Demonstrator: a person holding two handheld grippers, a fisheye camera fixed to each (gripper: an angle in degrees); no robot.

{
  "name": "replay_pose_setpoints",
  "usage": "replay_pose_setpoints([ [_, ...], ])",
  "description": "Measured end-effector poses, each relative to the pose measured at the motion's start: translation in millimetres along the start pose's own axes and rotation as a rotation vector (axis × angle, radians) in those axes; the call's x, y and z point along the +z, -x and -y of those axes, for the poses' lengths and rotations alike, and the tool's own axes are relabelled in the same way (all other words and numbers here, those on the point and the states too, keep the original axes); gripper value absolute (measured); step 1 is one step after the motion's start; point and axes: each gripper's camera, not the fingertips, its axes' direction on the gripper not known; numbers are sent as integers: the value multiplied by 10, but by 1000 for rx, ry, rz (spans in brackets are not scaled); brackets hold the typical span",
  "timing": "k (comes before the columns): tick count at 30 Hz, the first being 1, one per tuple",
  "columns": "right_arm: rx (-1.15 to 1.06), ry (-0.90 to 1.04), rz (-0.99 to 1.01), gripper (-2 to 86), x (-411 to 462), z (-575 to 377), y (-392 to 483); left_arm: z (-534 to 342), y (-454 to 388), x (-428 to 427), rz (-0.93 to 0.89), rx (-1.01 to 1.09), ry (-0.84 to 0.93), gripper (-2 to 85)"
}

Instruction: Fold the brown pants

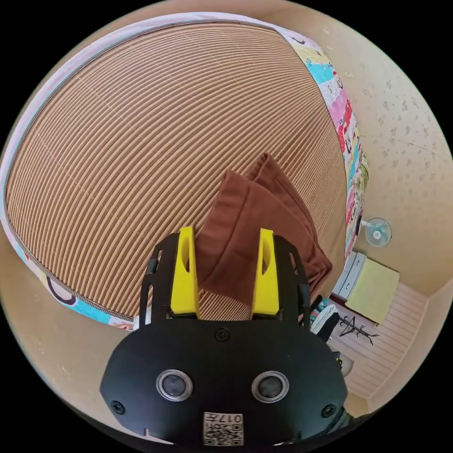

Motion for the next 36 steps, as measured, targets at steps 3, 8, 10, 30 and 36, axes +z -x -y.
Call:
replay_pose_setpoints([
  [3,10,-7,67,5,53,18,-133,51,-41,239,143,110,84,121],
  [8,-36,10,119,4,223,55,-213,-227,-85,-70,-192,391,-46,57],
  [10,-71,39,102,4,299,59,-200,-413,-184,-174,-484,546,-37,44],
  [30,-1068,216,-34,67,689,-927,1154,-1631,-2147,-1200,-2878,1751,-75,40],
  [36,-1399,257,-32,198,1278,-997,1620,-2115,-3432,-109,-3189,1588,248,41],
])
